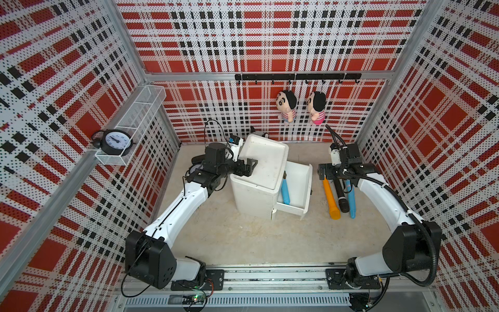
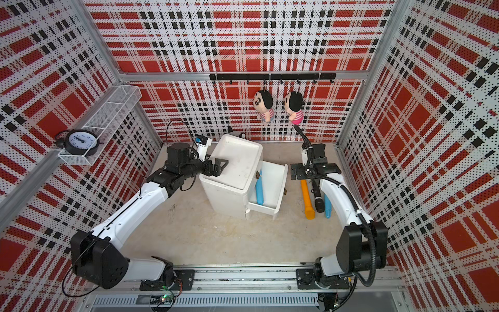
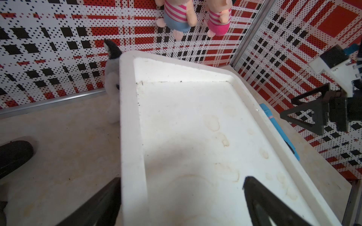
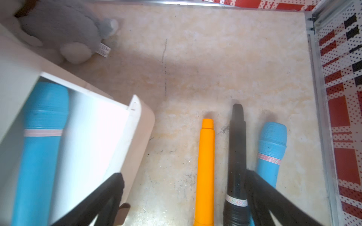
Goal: Take the microphone out of the drawer
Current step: Pick up the microphone from the drawer.
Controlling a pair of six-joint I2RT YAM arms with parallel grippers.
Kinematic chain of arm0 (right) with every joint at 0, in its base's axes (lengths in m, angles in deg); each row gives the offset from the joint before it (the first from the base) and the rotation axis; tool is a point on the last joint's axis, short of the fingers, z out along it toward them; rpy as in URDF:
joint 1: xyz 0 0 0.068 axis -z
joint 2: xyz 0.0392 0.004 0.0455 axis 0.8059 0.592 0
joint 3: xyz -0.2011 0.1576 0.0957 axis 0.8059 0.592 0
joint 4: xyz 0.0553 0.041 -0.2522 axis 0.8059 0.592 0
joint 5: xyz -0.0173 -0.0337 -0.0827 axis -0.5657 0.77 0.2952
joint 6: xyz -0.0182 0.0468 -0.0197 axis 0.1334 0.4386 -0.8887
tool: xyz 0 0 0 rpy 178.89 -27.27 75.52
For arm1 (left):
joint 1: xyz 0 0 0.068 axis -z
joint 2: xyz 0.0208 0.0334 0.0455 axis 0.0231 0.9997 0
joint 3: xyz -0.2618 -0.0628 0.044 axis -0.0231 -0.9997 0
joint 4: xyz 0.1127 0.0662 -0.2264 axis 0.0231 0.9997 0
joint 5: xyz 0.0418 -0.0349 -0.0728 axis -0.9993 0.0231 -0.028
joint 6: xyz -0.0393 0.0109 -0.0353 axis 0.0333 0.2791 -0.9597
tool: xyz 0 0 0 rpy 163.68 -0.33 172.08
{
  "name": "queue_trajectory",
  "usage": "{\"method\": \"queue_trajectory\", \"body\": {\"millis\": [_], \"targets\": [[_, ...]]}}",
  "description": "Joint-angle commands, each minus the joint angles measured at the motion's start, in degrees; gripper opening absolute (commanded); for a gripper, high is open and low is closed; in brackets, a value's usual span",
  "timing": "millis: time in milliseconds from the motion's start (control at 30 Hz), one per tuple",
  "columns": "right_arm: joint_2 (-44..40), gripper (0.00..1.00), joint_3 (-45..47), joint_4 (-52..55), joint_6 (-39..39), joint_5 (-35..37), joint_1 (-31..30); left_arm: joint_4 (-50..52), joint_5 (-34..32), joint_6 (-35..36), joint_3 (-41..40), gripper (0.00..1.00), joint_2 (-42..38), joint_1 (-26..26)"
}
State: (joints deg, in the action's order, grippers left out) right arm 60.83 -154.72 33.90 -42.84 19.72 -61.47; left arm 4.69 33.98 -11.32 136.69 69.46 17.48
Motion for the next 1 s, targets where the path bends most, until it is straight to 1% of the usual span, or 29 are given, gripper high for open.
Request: {"method": "queue_trajectory", "body": {"millis": [0, 167, 300, 633, 900, 967], "targets": [[-2.8, 1.0, -1.0, 0.1, -1.3, -4.1, -1.6, 2.1, -2.2, 0.9, -0.7, 0.98, 0.7, -0.3], [-2.6, 1.0, -1.0, -1.6, -1.2, -7.0, -5.1, 2.2, -2.3, 0.8, -0.9, 0.98, 0.7, -0.2], [-1.9, 1.0, -0.8, -3.6, -0.7, -7.4, -8.4, 2.2, -2.5, 0.8, -0.9, 0.98, 0.6, -0.1], [-0.3, 1.0, 0.0, -7.5, 2.1, -7.8, -14.2, 2.1, -2.8, 0.9, -1.1, 0.98, 0.4, -0.1], [2.6, 1.0, 1.4, -9.6, 4.2, -5.6, -17.9, 2.2, -2.8, 0.9, -1.1, 0.98, 0.7, -0.1], [2.9, 0.97, 2.5, -10.4, 4.9, -5.9, -18.5, 2.2, -2.8, 0.9, -1.0, 0.98, 0.8, -0.1]]}}
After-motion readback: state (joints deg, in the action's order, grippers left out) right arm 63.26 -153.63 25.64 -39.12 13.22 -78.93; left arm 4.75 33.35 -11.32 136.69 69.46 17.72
